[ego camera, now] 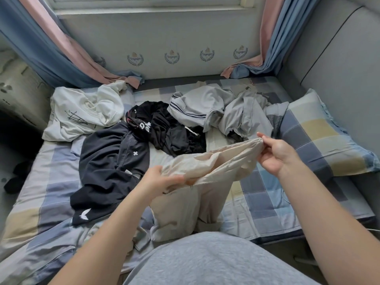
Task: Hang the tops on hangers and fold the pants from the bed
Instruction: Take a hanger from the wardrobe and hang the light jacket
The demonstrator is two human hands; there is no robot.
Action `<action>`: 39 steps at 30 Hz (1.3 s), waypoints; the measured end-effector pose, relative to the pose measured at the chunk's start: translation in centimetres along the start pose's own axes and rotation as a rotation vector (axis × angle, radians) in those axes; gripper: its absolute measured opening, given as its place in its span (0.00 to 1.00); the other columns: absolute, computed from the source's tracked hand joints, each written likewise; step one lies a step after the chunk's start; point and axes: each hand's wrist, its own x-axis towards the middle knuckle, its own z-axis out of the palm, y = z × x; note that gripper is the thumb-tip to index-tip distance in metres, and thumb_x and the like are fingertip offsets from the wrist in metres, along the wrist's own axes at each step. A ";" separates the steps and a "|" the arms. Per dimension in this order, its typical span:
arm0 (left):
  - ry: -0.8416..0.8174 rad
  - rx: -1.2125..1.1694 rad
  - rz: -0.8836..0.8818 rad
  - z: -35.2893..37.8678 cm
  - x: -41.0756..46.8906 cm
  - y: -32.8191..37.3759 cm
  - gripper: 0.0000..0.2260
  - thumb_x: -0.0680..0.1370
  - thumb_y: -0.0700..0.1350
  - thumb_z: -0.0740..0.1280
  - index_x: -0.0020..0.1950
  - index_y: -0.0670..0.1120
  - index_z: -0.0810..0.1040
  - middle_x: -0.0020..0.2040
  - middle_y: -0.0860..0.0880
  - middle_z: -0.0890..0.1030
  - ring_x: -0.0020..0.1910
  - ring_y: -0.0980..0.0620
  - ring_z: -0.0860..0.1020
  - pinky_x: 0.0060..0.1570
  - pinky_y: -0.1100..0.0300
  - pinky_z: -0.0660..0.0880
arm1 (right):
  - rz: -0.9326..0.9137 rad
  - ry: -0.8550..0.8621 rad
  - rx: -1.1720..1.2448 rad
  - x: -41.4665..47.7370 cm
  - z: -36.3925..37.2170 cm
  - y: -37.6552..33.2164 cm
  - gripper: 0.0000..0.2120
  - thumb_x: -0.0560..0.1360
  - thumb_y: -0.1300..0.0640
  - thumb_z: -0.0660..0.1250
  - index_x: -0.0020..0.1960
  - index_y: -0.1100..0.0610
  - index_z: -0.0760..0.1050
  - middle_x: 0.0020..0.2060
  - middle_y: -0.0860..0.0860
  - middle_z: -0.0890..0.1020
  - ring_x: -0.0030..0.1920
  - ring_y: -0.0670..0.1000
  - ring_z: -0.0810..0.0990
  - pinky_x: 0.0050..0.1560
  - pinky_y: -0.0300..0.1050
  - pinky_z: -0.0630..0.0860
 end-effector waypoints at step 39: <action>-0.206 -0.519 -0.339 9.3 -0.9 3.2 0.14 0.84 0.52 0.61 0.59 0.45 0.79 0.48 0.45 0.86 0.40 0.47 0.85 0.39 0.48 0.83 | 0.007 0.440 -0.229 -4.3 -16.9 8.3 0.11 0.80 0.67 0.57 0.57 0.60 0.76 0.47 0.58 0.82 0.45 0.56 0.82 0.36 0.51 0.82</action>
